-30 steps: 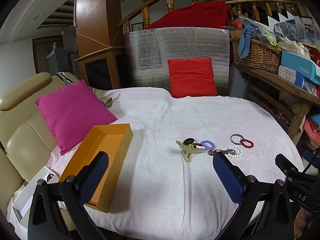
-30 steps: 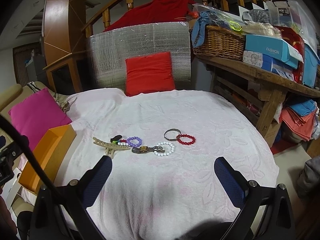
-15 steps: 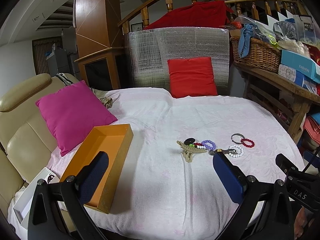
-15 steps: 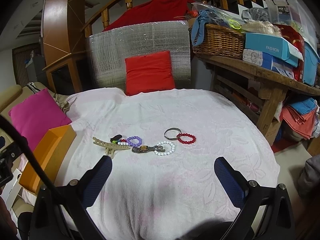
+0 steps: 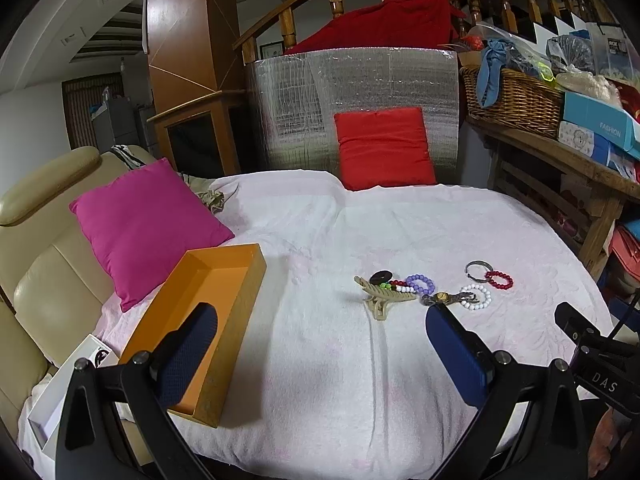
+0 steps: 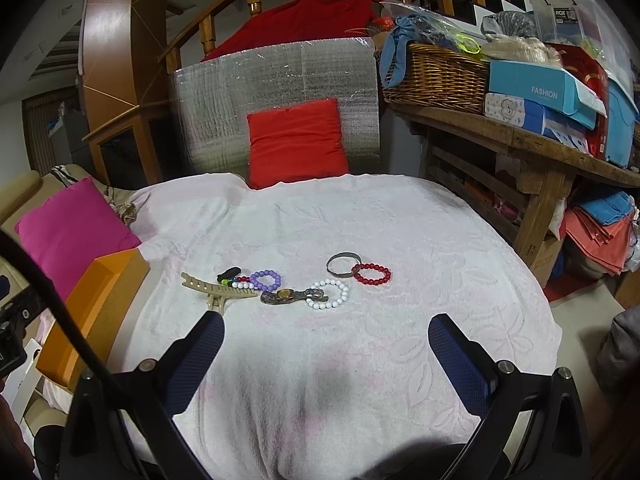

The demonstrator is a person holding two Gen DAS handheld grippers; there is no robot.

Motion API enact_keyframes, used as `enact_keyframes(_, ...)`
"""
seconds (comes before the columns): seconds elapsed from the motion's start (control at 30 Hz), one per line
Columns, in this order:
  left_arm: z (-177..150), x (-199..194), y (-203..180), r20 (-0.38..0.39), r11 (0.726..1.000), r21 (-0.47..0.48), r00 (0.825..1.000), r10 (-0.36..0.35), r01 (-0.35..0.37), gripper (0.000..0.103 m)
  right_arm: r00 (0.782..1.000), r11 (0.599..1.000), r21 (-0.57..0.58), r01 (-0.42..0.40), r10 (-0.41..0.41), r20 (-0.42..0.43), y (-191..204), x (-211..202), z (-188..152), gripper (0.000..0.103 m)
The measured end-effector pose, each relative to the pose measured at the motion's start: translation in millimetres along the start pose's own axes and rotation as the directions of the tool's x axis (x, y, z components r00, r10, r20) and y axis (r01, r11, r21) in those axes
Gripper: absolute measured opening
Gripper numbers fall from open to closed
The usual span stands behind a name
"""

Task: Organize jewelry

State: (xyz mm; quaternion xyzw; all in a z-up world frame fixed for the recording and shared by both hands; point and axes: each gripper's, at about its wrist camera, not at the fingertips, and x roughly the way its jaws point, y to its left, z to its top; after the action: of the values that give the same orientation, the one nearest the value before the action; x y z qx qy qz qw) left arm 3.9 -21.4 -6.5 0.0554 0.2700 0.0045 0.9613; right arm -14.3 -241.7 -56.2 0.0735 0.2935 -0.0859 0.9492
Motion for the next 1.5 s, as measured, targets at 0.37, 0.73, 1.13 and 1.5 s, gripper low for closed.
enact_keyframes(0.37,3.1,38.4,-2.7,-0.049,1.0,0.003,0.999,-0.015,0.015,0.103,1.0,0.999,0.035,0.004,-0.003,-0.017,-14.1,28.1,5.2,0.103)
enact_keyframes(0.73,-8.8,176.4,19.6,-0.263,0.972,-0.19,0.947,-0.184,0.136,0.103,0.988,0.966,0.244,-0.091,0.118,-0.097,-88.2,117.3,-2.5,0.103)
enact_keyframes(1.13,5.3,268.8,-24.2,-0.279,0.881,-0.293,0.848,-0.451,0.372,0.055,0.954,0.904,0.39,-0.175,0.254,-0.16,-112.5,192.0,2.0,0.085)
enact_keyframes(1.5,-5.5,284.7,-20.3,-0.259,0.801,-0.356,0.773,-0.58,0.482,0.011,0.909,0.902,0.382,-0.204,0.319,-0.268,-77.0,260.6,14.9,0.036)
